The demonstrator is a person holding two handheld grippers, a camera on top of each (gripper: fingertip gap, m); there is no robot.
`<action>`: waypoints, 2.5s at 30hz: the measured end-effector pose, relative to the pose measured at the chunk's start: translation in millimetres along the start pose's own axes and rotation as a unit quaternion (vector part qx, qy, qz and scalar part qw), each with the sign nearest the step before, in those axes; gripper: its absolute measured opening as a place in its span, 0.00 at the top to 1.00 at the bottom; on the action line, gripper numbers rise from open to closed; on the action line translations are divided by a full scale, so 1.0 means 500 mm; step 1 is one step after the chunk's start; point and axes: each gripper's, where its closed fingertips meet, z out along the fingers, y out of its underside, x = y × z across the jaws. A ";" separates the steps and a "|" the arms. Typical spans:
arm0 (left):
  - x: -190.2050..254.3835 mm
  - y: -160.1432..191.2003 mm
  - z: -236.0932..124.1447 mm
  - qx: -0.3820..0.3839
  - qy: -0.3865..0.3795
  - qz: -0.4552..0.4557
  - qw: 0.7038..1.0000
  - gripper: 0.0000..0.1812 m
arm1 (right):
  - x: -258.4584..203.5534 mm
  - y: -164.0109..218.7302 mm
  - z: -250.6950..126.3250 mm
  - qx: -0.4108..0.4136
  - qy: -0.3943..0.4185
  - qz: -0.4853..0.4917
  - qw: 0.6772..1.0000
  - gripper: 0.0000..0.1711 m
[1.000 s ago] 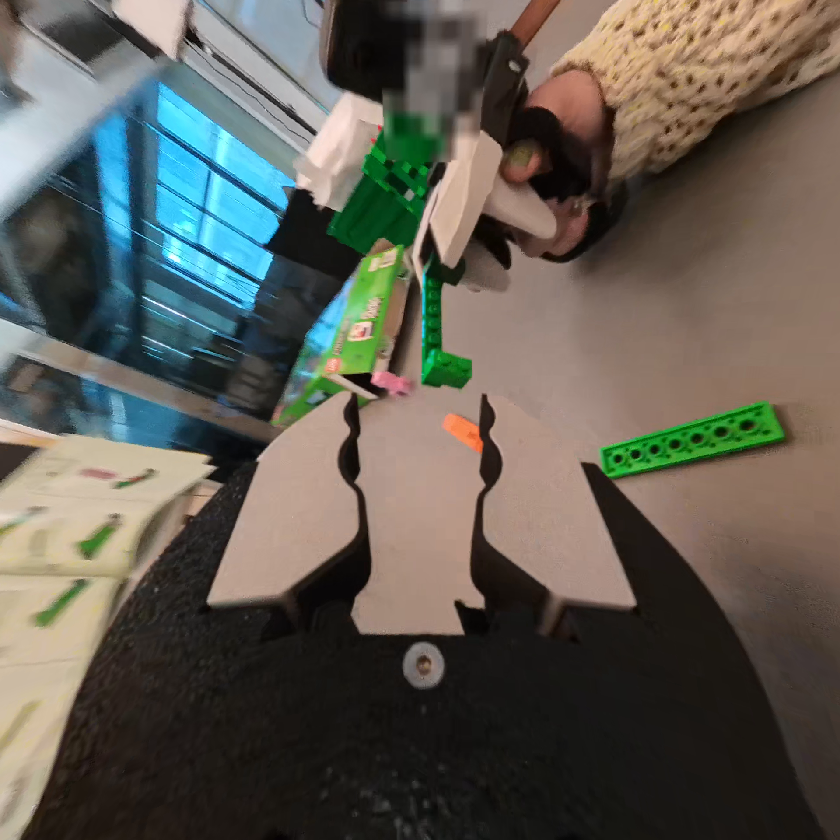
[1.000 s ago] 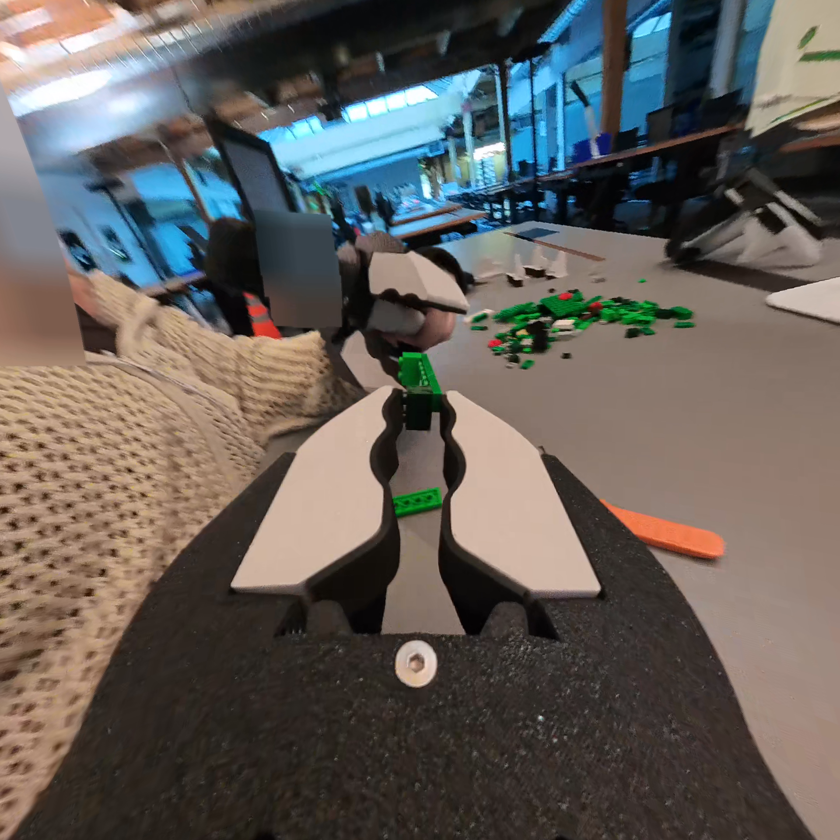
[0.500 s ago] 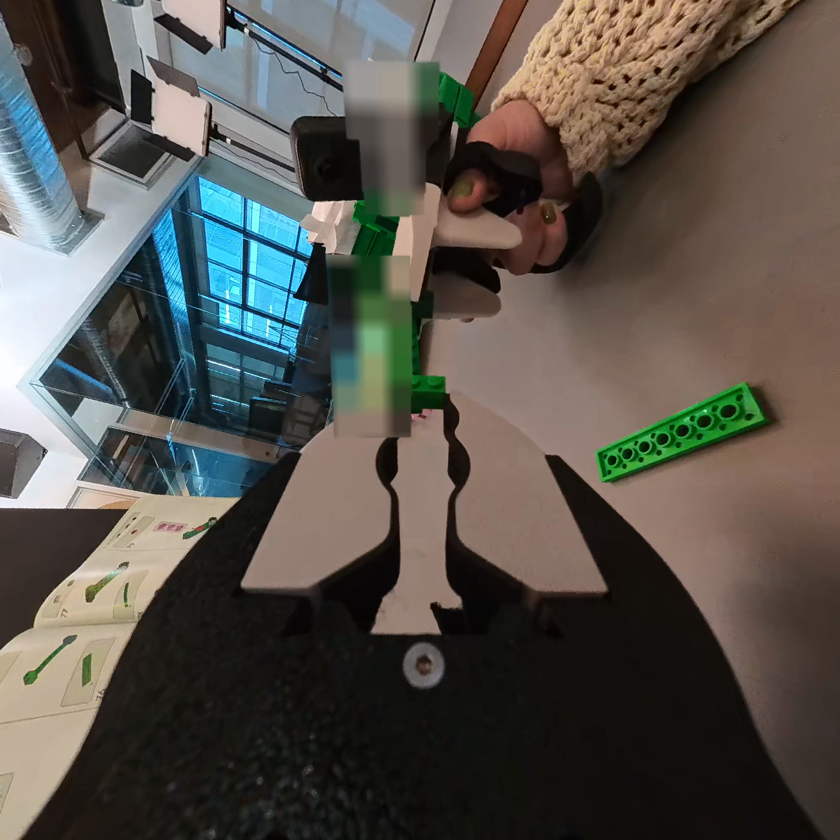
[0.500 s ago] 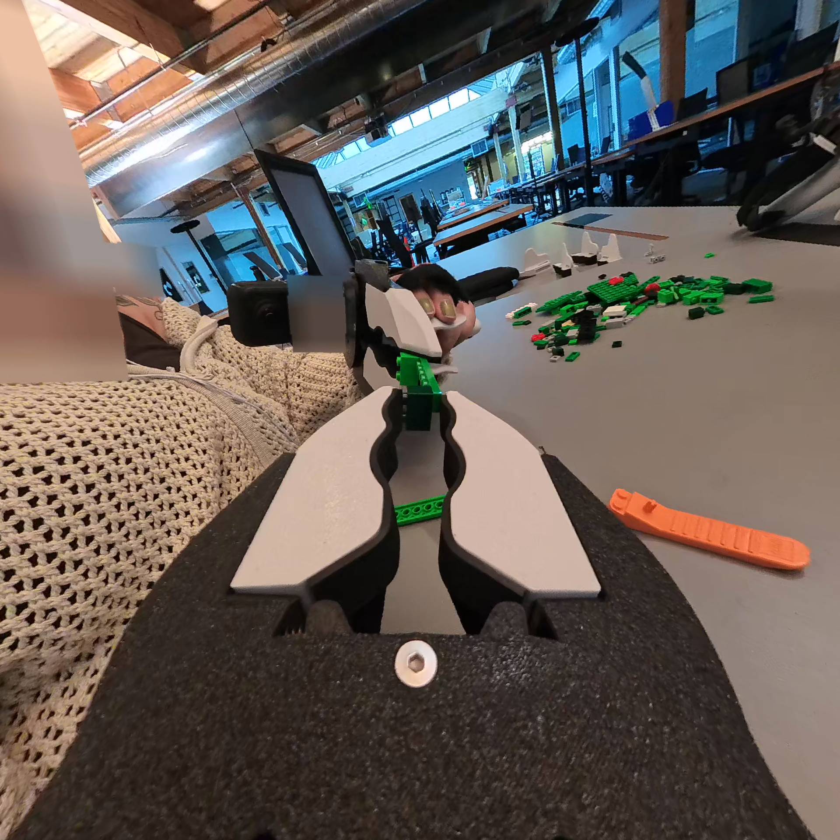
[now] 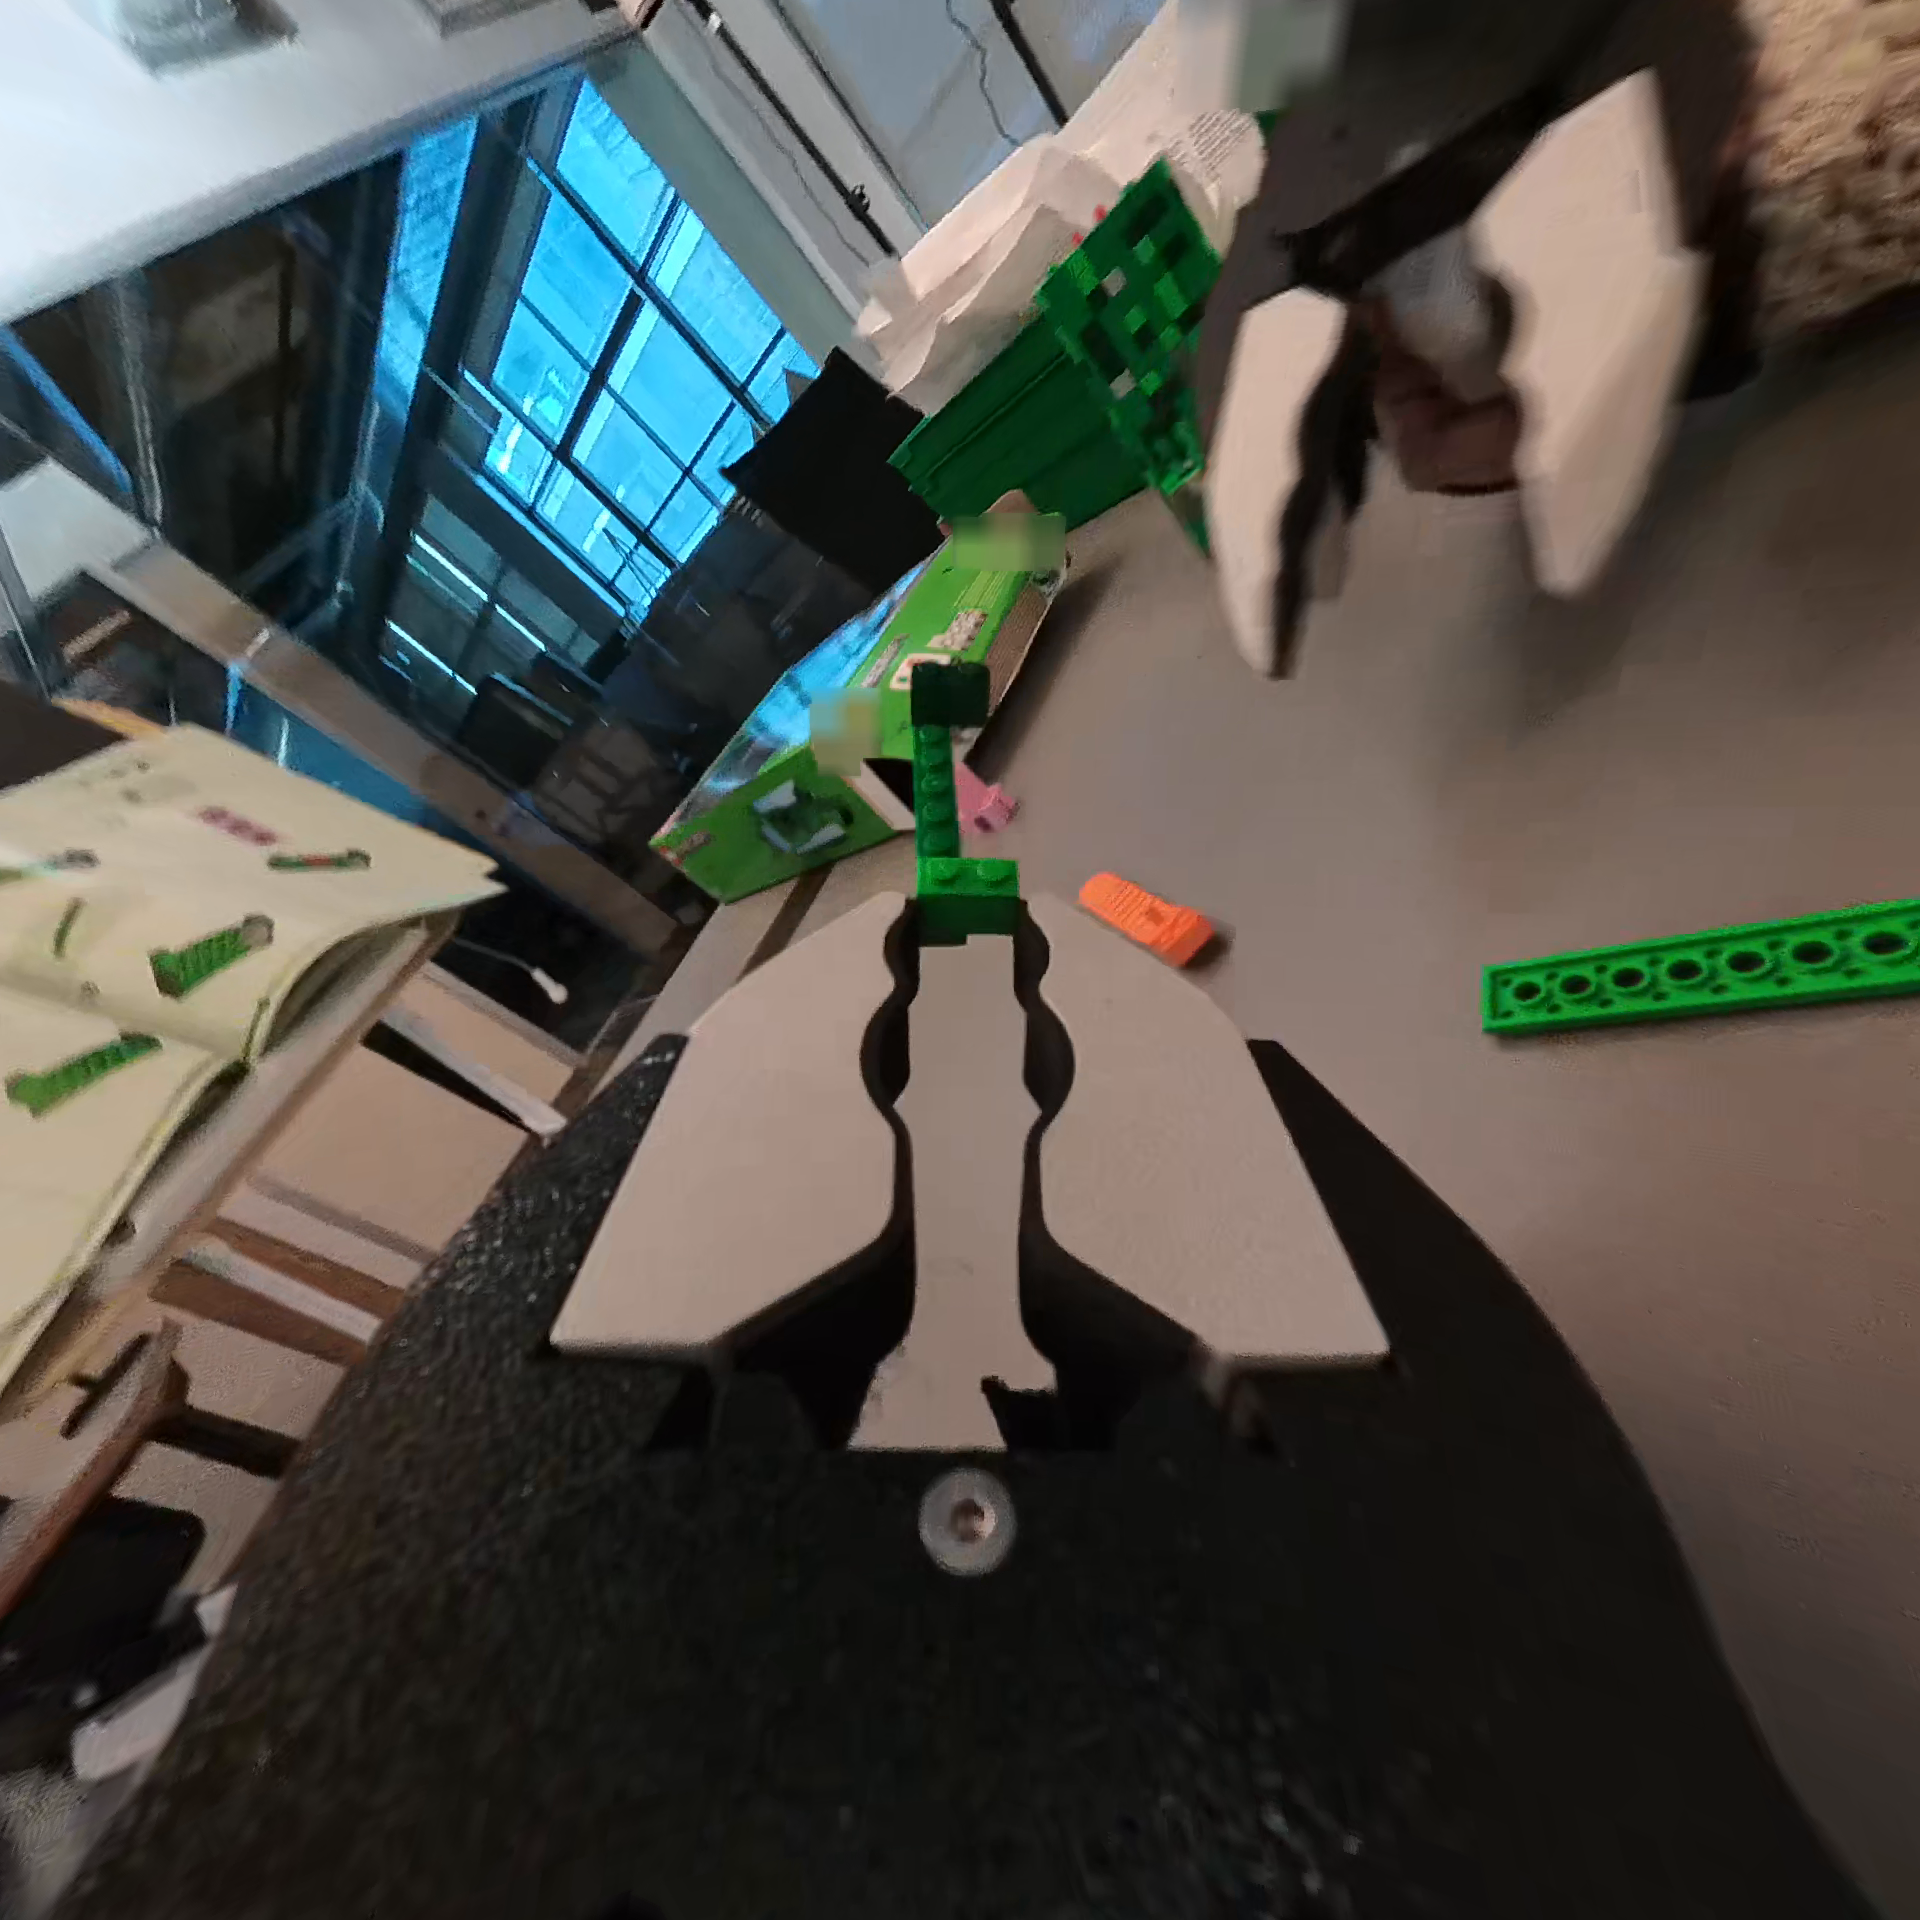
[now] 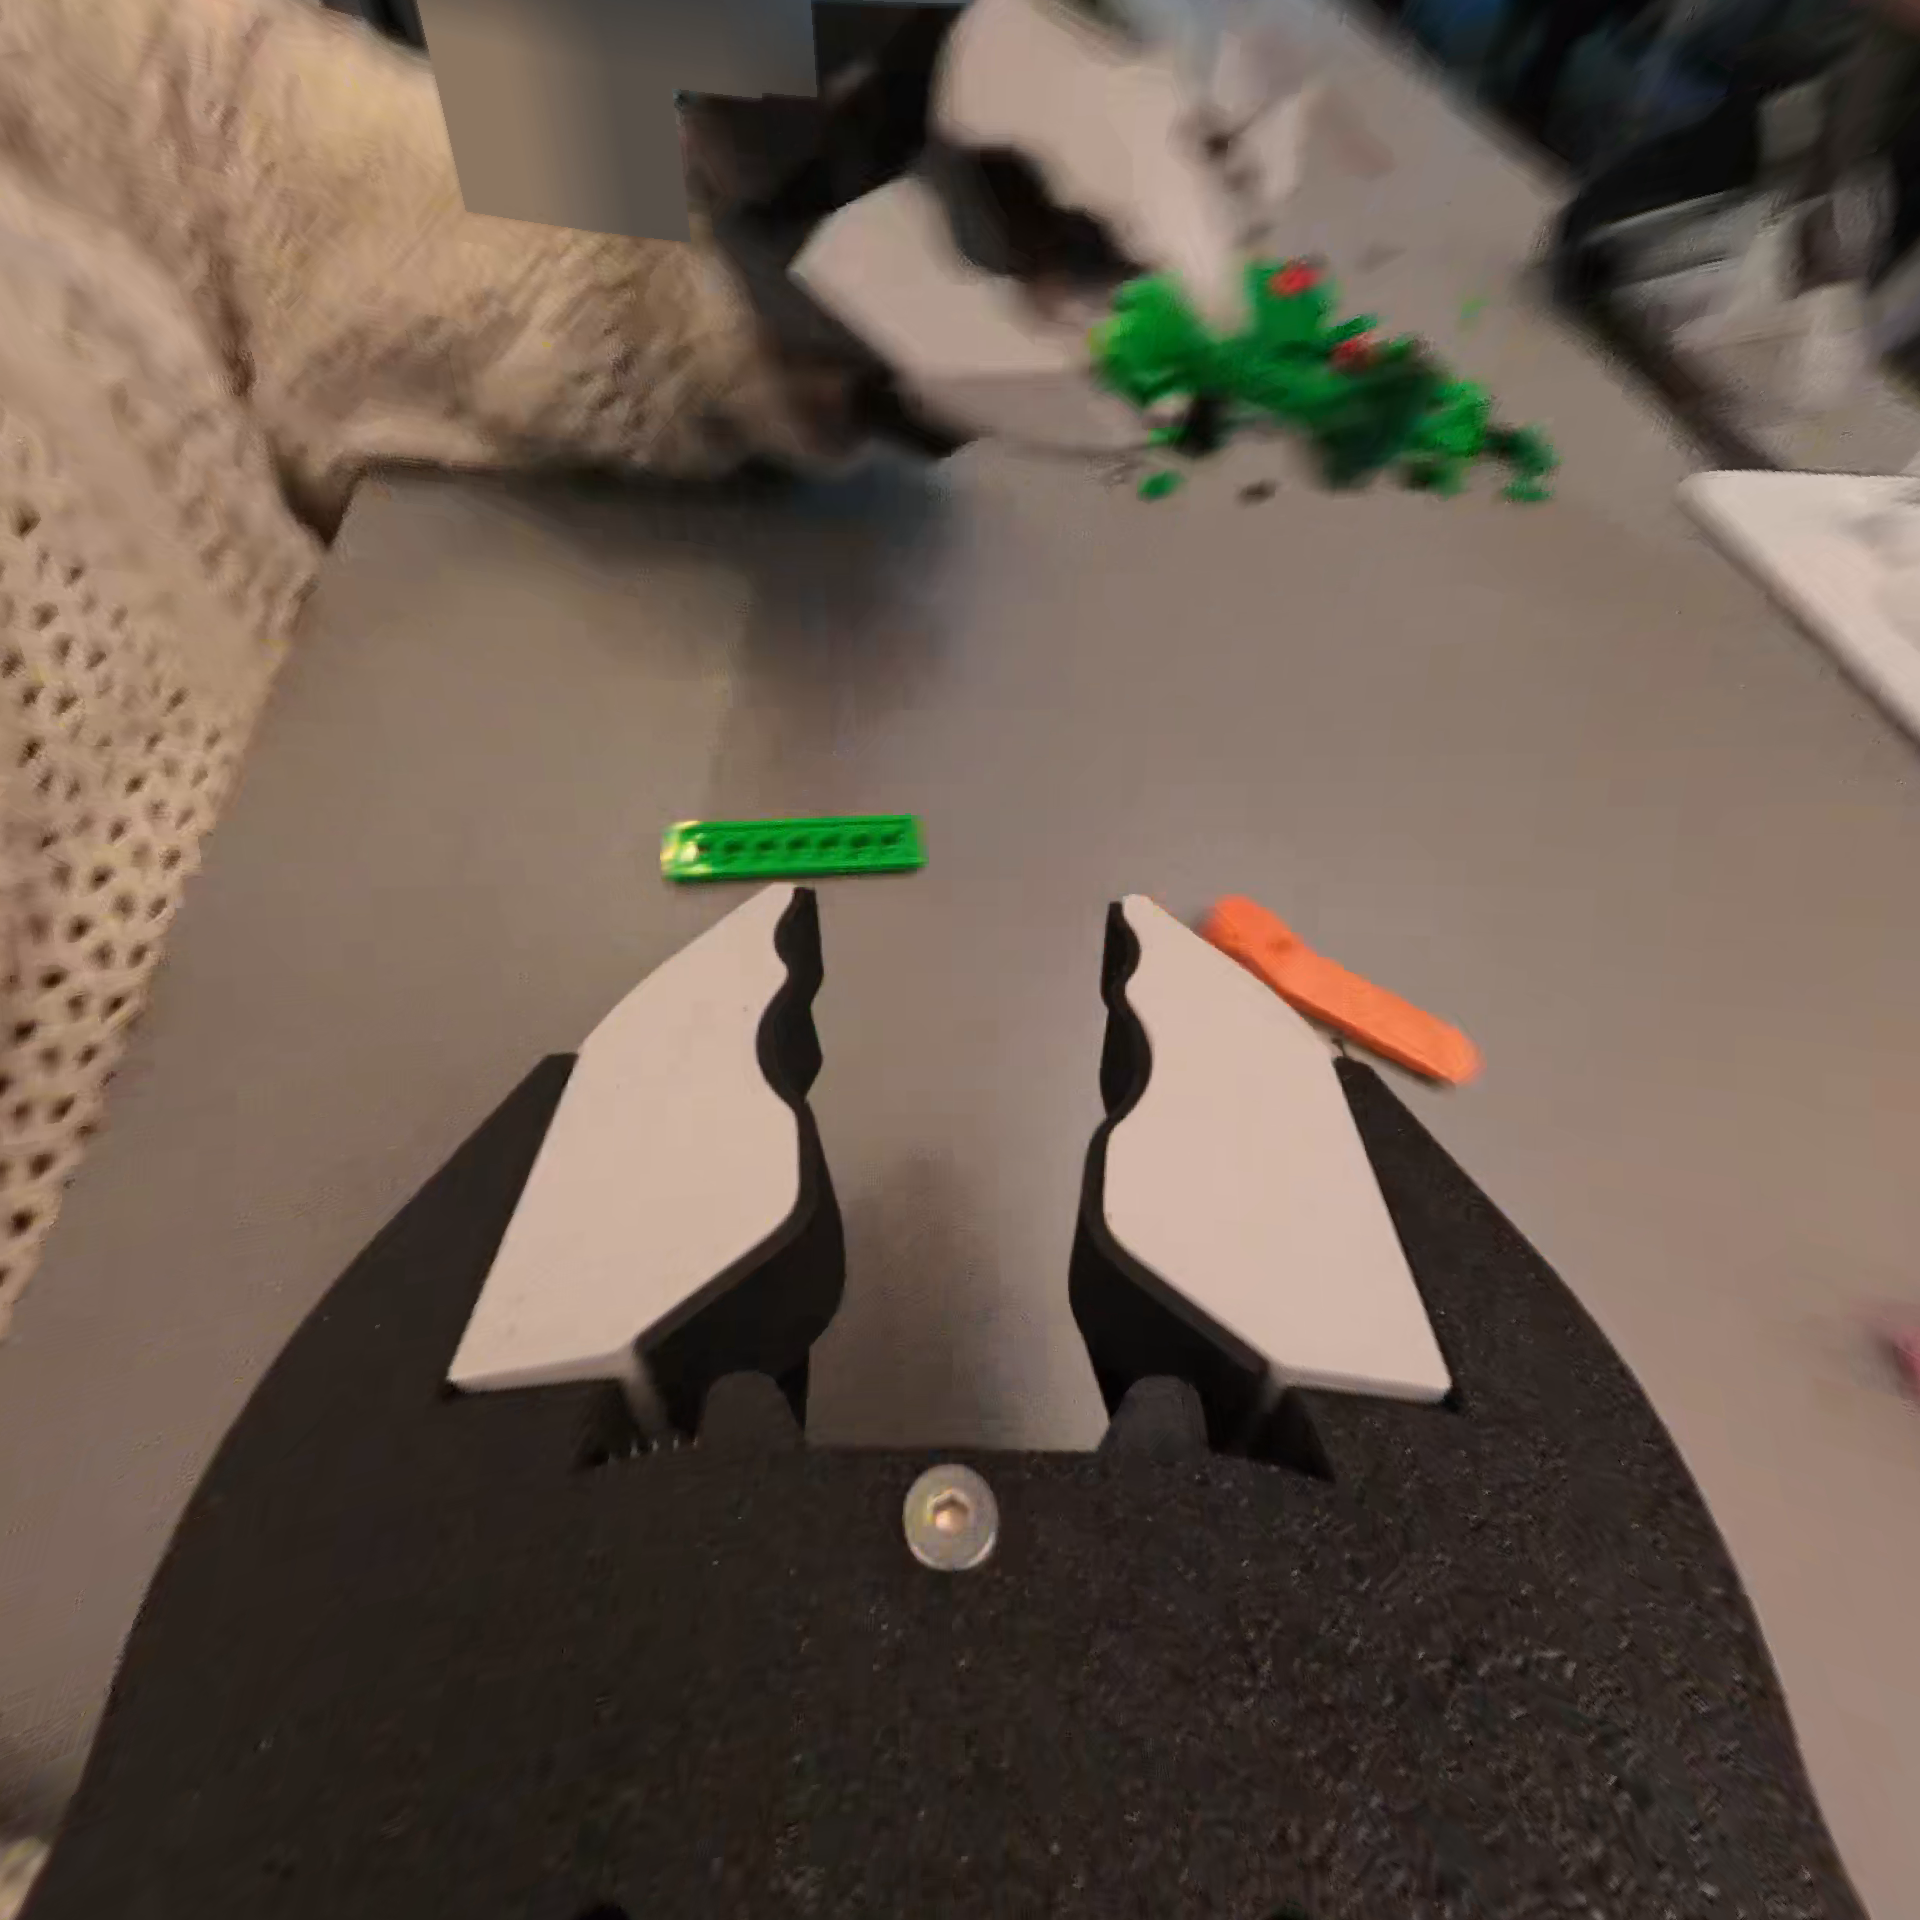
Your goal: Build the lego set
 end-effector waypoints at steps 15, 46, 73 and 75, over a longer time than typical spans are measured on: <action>-0.032 0.047 -0.010 -0.032 0.011 -0.053 0.998 0.91 | -0.110 0.047 0.108 -0.414 -0.208 -0.541 0.702 0.78; -0.026 0.024 -0.007 0.000 0.043 -0.167 0.985 0.91 | -0.022 -0.012 0.048 -0.002 -0.153 0.255 0.955 1.00; 0.019 0.006 0.006 -0.001 0.087 -0.169 0.982 0.91 | -0.044 0.138 -0.038 -0.260 0.168 0.191 0.931 0.78; 0.024 0.003 0.007 -0.001 0.090 -0.168 0.982 0.91 | -0.051 0.136 -0.034 -0.269 0.171 0.187 0.929 0.85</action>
